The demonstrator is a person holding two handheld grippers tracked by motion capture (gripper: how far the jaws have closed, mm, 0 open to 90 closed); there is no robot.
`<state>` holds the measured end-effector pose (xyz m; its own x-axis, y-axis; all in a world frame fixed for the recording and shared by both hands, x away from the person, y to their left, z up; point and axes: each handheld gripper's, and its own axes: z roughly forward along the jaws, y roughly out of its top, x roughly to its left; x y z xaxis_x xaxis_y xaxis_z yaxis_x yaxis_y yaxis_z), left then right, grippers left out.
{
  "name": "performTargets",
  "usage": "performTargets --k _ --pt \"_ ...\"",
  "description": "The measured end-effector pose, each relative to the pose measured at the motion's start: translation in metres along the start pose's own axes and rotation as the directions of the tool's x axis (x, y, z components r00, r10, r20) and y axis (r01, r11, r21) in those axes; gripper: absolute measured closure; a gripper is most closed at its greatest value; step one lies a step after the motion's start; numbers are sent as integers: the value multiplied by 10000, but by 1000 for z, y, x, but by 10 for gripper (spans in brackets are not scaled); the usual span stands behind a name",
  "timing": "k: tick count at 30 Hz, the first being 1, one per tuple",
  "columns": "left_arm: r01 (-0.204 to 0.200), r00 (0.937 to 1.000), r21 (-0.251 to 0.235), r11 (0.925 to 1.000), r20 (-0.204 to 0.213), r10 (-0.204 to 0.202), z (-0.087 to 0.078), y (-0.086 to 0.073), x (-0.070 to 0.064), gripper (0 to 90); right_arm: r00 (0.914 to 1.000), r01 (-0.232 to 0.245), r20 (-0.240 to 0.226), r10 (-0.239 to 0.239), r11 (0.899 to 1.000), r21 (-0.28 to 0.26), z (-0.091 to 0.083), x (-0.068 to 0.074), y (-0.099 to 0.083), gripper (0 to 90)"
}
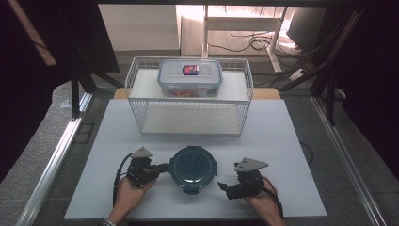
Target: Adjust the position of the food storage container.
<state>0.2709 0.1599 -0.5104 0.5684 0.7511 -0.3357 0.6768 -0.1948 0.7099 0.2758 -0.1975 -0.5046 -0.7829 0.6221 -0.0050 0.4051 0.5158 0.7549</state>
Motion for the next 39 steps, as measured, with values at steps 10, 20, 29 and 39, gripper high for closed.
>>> performTargets --k 10,20,29,39 --pt "-849 9958 36 9964 -329 850 -3 -1 0 808 10000 28 56 -28 10000 -36 -2 -1 0 59" --pt "-1169 9910 -518 9918 -719 1131 -28 -12 5 435 9999 15 114 -13 9999 -137 -5 -1 0 59" --pt "-1563 9877 -617 9858 -37 1563 -35 -25 4 172 9998 123 130 -119 9995 -278 -9 3 1 58" --pt "-2453 9687 -187 9693 -431 2443 -30 -40 -1 89 9996 277 66 -276 9994 -207 -8 6 1 56"
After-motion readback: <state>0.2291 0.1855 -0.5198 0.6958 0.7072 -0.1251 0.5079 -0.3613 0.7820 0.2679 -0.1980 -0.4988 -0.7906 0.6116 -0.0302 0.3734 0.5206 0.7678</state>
